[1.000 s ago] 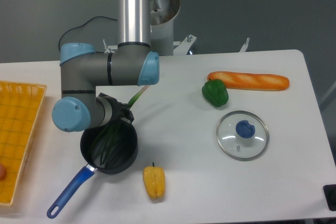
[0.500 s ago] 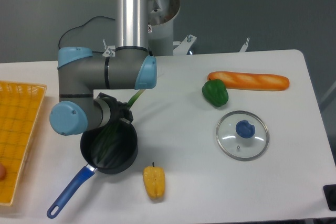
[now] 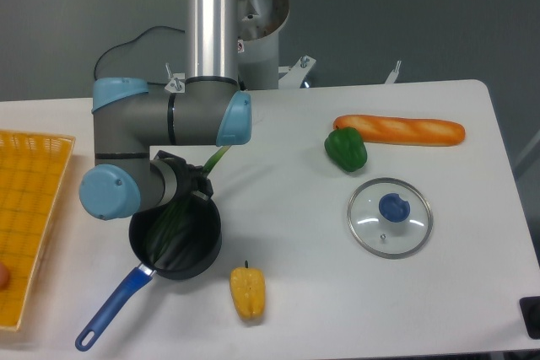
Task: Place the green onion in the pot
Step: 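Lower the green onions into the saucepan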
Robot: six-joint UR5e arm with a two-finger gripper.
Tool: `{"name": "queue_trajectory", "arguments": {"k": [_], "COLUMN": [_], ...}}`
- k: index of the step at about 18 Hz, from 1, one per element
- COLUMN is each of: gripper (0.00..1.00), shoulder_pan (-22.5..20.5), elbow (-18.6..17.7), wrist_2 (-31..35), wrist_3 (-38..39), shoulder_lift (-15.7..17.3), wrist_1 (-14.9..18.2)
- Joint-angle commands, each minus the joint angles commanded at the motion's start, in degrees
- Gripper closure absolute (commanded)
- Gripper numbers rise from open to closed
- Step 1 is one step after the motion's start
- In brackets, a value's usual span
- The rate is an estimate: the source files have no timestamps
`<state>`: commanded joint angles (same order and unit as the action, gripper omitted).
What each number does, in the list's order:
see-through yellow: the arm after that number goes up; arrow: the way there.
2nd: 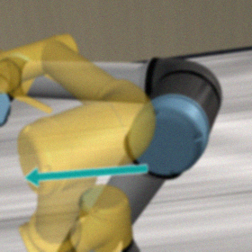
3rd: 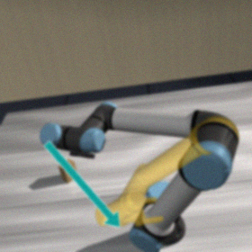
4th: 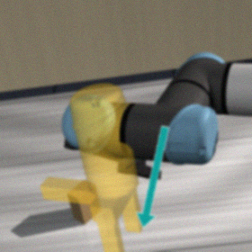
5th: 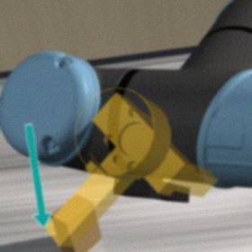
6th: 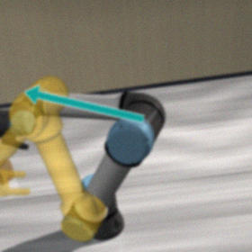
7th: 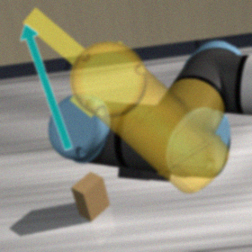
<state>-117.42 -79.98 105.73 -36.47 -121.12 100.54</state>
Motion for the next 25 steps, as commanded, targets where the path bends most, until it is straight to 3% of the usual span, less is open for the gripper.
{"name": "queue_trajectory", "arguments": {"k": [6,16,24,25], "gripper": [0.81,0.81,0.75,0.71], "shoulder_pan": [-0.35,-0.44,-0.35,-0.44], "elbow": [2.19,3.34,3.34,3.34], "wrist_2": [-0.09,-0.7,-1.14,-1.14], "wrist_3": [0.09,2.11,2.2,2.2], "shoulder_lift": [0.09,-0.61,-0.97,-0.97], "wrist_1": [3.25,3.26,3.17,3.17]}}
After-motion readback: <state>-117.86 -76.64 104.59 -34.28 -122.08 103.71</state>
